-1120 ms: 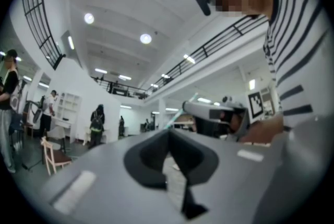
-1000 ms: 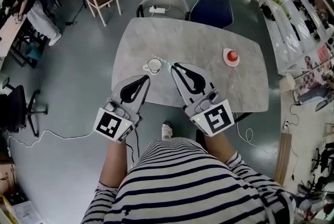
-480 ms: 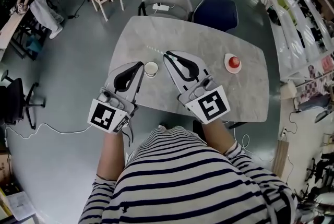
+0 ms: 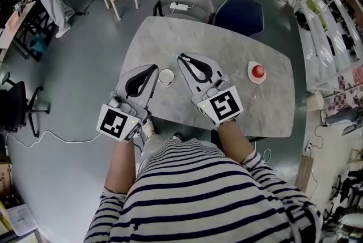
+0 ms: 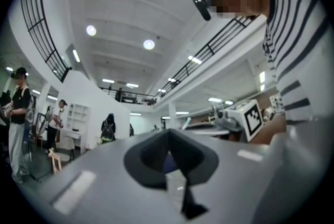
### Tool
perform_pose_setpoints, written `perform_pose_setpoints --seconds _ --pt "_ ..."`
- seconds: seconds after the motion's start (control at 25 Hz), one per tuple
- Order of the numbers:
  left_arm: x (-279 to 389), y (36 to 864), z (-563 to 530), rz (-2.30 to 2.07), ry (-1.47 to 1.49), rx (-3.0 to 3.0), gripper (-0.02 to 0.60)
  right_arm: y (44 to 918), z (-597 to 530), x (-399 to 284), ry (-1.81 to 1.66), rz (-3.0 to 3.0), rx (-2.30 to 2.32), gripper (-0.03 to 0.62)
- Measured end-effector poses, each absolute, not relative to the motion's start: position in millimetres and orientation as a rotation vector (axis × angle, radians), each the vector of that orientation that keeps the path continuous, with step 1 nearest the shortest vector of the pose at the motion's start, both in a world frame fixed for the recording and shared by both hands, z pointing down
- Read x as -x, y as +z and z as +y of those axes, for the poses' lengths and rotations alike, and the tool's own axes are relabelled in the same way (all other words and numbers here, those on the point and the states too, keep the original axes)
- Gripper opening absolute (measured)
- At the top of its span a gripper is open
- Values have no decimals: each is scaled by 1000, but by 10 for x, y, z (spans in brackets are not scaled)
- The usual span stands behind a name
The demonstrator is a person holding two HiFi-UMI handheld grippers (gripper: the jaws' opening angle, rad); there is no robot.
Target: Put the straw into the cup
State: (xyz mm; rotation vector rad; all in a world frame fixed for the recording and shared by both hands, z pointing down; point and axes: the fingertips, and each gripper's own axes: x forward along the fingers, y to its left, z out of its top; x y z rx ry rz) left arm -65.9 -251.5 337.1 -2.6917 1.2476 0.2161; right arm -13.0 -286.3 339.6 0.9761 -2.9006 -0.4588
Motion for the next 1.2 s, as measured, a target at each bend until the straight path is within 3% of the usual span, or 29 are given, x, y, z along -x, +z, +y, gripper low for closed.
perform_pose_setpoints --seconds 1.2 --pt "923 3732 -3185 1244 154 2806 8 5245 -3764 419 62 -2599 -880 23"
